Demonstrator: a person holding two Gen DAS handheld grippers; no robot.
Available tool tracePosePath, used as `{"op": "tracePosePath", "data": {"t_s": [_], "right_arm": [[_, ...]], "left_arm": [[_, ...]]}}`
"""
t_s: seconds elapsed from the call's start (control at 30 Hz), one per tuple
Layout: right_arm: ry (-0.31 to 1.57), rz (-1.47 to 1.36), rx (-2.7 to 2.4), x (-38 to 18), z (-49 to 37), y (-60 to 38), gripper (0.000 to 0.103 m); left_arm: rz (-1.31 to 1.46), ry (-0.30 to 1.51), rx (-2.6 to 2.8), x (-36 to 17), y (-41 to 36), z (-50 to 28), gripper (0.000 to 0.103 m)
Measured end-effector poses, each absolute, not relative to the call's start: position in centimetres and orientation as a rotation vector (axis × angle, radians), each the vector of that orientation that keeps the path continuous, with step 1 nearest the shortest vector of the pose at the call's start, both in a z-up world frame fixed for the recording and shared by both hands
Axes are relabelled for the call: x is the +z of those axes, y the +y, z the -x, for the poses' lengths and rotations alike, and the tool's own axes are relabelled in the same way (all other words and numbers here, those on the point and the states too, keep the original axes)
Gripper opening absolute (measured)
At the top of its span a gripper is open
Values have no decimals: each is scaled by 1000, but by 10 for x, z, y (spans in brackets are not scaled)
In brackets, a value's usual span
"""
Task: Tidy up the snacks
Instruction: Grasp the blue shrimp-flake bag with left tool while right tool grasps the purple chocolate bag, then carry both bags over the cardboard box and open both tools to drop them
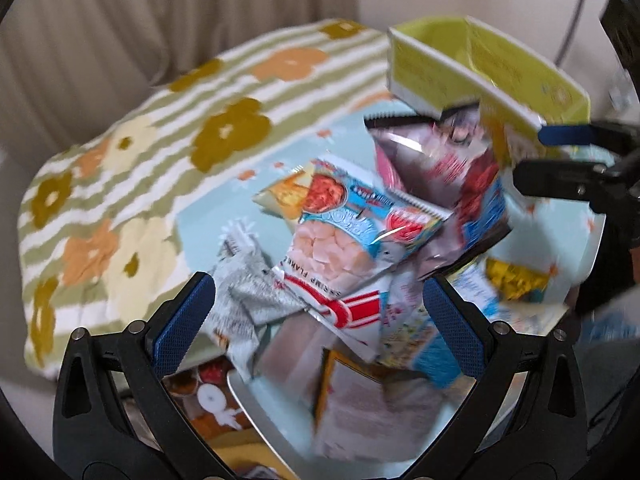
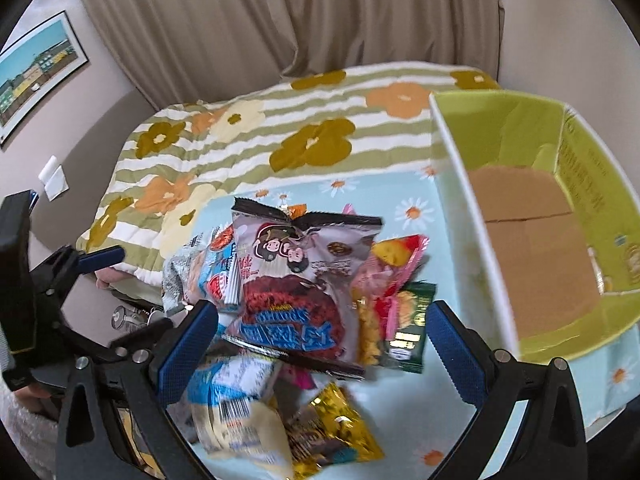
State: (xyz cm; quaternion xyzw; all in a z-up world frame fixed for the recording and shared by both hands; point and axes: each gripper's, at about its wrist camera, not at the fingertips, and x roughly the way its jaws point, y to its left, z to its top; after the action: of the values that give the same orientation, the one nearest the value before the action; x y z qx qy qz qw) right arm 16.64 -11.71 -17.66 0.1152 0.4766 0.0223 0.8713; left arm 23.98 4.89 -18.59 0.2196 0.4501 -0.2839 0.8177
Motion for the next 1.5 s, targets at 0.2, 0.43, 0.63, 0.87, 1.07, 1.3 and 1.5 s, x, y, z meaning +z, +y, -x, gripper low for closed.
{"op": "tracePosePath", "data": {"t_s": [0.2, 0.43, 0.63, 0.87, 1.07, 1.3, 1.5], "right_arm": [[1031, -268, 1, -196, -183, -111, 102], [1039, -319, -41, -205, -190, -113, 102], [1045, -364, -19, -215, -195, -111, 93], [1048, -388, -4, -218, -197, -109, 81], [1048, -397, 17, -215, -193, -107, 62], [1001, -396, 19, -194, -187, -114, 60], [956, -392, 26, -169, -180, -126, 60]], "left_arm": [[-577, 1016, -761, -220, 35, -268, 103], [-594, 1036, -878, -236, 24, -292, 103], [-626, 1056, -964, -248, 14, -293, 80], [-655, 1045, -978, -252, 12, -286, 69], [-626, 1045, -978, -243, 15, -282, 67], [-598, 1020, -944, -224, 18, -274, 66], [-548, 1002, -900, -199, 20, -272, 66]]}}
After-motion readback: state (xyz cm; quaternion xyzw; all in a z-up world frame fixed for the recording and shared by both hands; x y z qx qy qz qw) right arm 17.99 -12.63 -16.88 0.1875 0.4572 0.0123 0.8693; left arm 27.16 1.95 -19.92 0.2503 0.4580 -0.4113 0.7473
